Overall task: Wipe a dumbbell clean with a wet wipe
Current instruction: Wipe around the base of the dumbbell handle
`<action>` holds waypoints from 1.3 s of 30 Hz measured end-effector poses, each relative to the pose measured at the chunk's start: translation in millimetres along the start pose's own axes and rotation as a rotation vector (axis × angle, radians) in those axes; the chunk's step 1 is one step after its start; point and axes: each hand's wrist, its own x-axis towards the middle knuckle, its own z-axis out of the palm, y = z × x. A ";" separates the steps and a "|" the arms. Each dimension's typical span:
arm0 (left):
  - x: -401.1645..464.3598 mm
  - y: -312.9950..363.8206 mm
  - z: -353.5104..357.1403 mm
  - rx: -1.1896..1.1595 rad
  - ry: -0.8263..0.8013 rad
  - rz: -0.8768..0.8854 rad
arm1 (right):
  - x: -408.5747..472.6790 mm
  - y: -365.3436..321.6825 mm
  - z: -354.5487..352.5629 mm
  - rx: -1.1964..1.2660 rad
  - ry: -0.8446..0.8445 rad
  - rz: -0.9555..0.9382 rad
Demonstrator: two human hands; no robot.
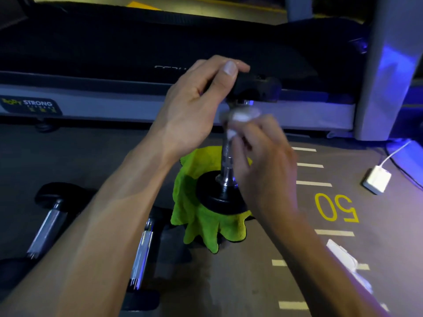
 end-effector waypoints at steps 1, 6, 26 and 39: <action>0.2 -0.7 -1.1 -0.007 0.002 -0.004 | 6.6 -0.2 1.1 0.019 0.031 0.001; 0.1 -4.9 -4.5 -0.016 0.018 -0.011 | -2.5 1.0 7.3 0.156 0.097 0.032; 6.6 -6.9 4.1 -0.010 0.067 0.014 | -9.4 -3.1 7.9 0.129 -0.003 0.041; 7.0 -1.9 10.3 -0.052 0.078 0.000 | 2.4 -17.0 9.6 0.037 -0.049 -0.144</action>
